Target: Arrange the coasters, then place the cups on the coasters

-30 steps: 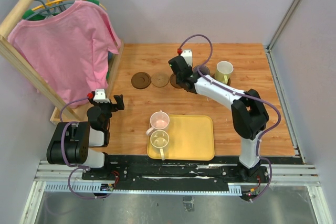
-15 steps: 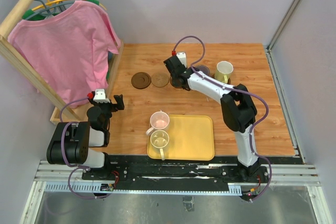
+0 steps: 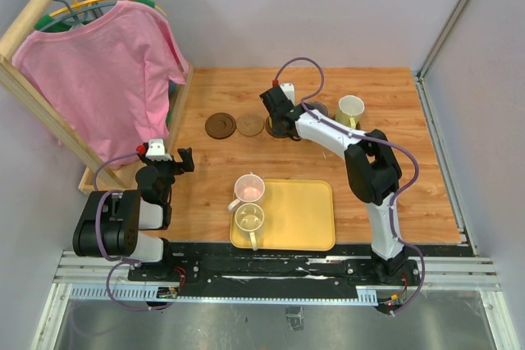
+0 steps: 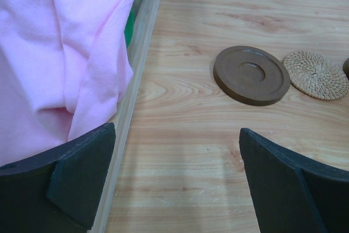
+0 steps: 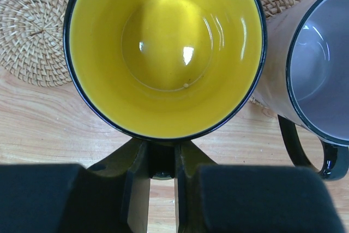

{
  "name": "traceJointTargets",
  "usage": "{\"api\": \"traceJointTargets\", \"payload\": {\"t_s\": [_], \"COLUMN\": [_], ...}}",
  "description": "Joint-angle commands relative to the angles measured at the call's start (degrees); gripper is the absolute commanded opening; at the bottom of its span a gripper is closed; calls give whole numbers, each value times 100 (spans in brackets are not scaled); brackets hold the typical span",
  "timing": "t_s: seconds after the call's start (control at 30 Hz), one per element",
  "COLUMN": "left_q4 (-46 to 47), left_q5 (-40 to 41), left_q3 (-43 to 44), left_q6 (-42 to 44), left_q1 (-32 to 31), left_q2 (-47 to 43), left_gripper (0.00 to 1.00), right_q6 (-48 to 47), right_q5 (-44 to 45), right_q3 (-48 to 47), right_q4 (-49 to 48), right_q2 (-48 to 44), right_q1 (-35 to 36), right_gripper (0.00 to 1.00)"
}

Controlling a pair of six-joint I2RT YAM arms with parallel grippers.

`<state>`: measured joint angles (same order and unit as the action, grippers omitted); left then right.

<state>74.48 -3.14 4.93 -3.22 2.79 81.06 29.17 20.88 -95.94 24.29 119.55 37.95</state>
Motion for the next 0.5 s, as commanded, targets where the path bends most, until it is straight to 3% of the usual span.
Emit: {"api": "traceJointTargets", "payload": {"t_s": [0.0, 0.47], "left_q4": [225, 225], "left_q5": [15, 14], "left_q3": [70, 70], "left_q6": [41, 40], "left_q1": [-6, -6], "left_q2": [24, 24], "left_gripper": [100, 100], "right_q6": [129, 132], "right_q5": [47, -25], "right_q3": [-227, -329], "right_q4": [-188, -190], "right_q2": [48, 208], "right_q1": [-93, -117], "right_gripper": [1, 1]}}
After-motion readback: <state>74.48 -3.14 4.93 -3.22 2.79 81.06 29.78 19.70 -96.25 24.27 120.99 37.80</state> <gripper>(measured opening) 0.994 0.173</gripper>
